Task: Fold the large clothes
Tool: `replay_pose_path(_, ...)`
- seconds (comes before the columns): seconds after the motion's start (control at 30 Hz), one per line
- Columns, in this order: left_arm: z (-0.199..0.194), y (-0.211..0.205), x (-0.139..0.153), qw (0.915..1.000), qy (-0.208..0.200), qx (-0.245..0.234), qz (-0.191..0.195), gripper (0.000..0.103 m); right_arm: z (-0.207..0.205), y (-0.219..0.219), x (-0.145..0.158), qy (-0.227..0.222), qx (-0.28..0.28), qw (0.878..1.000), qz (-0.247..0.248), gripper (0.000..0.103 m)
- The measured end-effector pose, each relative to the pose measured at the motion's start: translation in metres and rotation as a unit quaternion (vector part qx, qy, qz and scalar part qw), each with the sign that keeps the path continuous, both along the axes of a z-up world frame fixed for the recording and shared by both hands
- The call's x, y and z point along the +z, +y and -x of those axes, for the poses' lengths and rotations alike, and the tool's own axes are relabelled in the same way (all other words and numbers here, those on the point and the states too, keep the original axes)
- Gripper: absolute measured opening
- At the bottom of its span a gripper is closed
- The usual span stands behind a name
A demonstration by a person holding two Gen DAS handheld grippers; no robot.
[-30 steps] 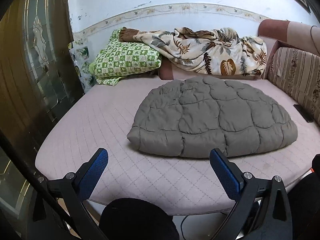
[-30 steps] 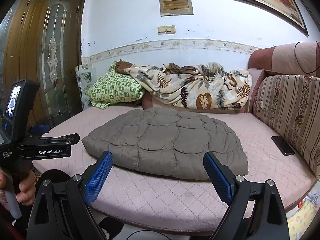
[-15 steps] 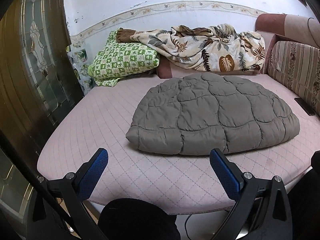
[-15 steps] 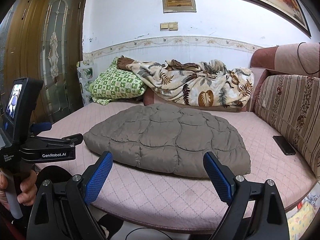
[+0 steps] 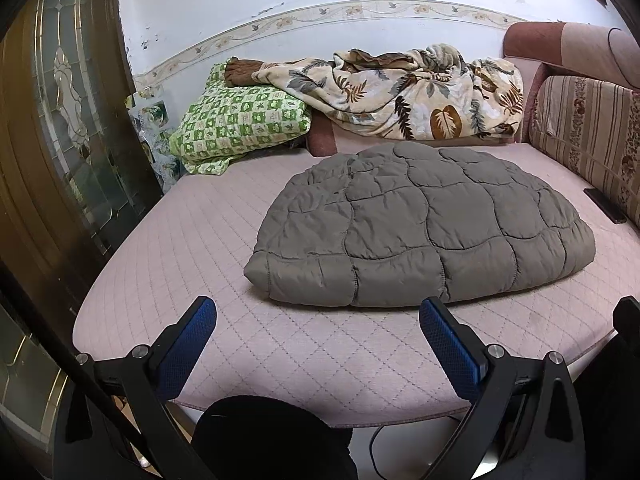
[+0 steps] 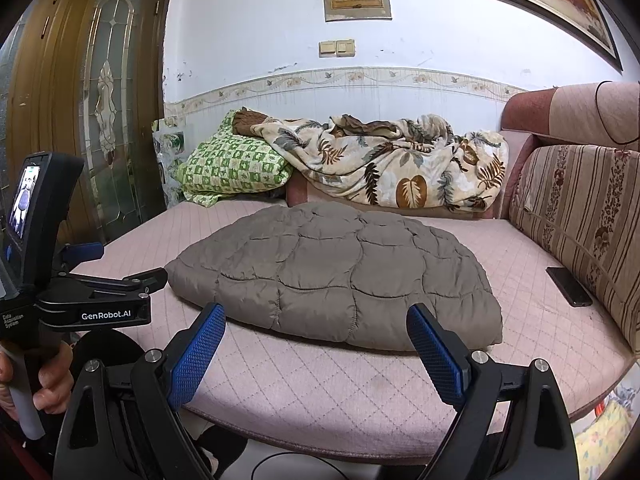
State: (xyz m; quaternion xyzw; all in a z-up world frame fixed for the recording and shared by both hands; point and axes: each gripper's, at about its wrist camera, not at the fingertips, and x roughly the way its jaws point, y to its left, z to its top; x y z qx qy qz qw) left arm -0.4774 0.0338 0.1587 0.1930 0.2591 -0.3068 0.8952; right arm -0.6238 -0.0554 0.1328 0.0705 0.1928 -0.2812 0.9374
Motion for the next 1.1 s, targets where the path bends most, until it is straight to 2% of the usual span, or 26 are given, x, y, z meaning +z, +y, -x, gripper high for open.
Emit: replay_pose_path(1.1, 0.0056, -0.0014, -0.0052, 0.9999, 0.002, -0.012, -0.005, 0.101, -0.0062, 0.0023, -0.0066, 0.009, -0.013, 1.0, -0.024, 0.094)
